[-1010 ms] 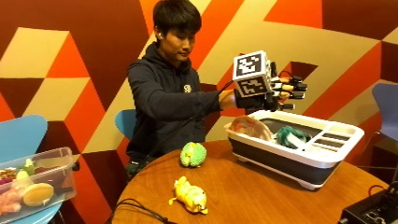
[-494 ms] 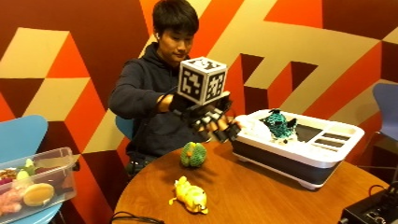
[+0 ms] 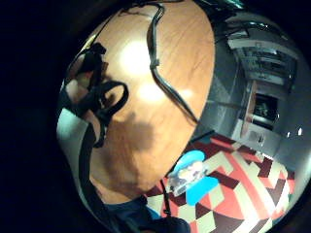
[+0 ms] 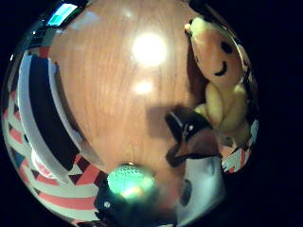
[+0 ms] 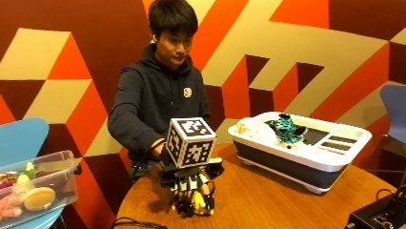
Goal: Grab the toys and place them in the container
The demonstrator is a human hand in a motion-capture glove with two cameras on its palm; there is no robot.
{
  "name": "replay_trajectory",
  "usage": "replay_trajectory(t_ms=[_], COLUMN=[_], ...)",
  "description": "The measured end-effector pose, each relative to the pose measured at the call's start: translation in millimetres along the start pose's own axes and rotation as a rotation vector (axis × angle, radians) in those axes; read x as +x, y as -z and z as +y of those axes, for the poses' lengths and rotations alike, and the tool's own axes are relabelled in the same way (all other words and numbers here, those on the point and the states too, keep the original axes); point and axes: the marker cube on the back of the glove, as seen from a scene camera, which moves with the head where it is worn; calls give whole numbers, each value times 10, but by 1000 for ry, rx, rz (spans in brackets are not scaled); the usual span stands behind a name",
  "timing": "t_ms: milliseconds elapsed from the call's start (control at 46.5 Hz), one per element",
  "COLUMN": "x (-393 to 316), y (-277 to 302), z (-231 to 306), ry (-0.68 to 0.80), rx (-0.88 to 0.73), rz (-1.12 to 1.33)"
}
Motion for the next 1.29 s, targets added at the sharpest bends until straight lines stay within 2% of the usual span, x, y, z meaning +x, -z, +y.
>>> replay_trajectory(t_ms=[258,473,623,795,924,989,1161,1290], x=[-143,-718,-1372,-2275,-2880,-2891,-2359,-1568], y=[204,1257,1861,1934,1637,1550,1671,1727], z=[143,913,1418,1624,1594,1396,1268,1240], ry=[143,432,671,890,1038,1038,924,845], rx=[175,434,526,422,121,47,181,215], rz=[-207,-620,-908,-1077,-1062,-994,-924,-766])
